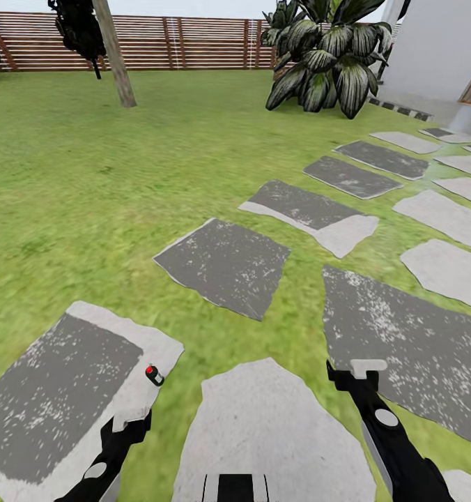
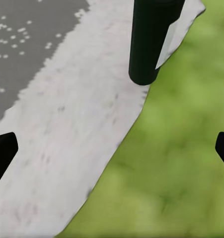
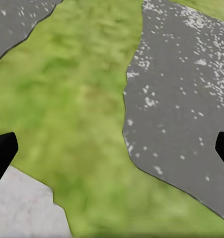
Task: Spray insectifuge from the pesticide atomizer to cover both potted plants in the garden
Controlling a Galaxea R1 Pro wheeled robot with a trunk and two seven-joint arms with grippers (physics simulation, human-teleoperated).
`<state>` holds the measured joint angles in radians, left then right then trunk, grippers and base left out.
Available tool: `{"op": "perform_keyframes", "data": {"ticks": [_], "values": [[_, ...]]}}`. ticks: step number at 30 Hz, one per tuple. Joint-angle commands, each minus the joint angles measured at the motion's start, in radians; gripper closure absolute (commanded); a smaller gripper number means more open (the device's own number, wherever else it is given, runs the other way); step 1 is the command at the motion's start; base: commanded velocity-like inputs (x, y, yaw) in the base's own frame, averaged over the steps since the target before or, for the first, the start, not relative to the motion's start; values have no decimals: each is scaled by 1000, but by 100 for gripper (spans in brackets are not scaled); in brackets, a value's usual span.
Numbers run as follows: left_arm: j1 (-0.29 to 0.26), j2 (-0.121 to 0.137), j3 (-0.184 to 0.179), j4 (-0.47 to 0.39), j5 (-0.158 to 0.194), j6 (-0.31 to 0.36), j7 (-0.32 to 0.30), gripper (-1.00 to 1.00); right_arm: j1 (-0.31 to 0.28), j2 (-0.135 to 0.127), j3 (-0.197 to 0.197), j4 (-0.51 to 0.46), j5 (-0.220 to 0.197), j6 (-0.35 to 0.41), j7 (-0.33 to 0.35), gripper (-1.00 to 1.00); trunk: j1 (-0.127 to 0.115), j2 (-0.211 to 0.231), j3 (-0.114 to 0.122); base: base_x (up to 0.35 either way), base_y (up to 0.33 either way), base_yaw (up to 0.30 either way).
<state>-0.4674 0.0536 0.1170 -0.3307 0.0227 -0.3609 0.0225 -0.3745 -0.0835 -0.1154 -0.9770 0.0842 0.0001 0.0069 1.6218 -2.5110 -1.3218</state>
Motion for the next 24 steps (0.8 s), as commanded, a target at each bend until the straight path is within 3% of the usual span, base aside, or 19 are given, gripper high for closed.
{"op": "perform_keyframes", "data": {"ticks": [1, 10, 24], "values": [[0, 0, -1, 1, 3, -4, 2, -100, -1, 0, -1, 1, 10, 0, 0, -100, 0, 0, -1, 0, 0, 0], [0, 0, -1, 1, 2, -3, 2, -100, 0, -1, -2, -1, 11, 0, -1, -100, 0, 0, -1, 9, -3, 0], [0, -1, -2, 1, 2, -3, 2, -100, -1, -1, -1, 1, 11, 0, -1, -100, 0, 0, -1, 104, -58, 0]]}}
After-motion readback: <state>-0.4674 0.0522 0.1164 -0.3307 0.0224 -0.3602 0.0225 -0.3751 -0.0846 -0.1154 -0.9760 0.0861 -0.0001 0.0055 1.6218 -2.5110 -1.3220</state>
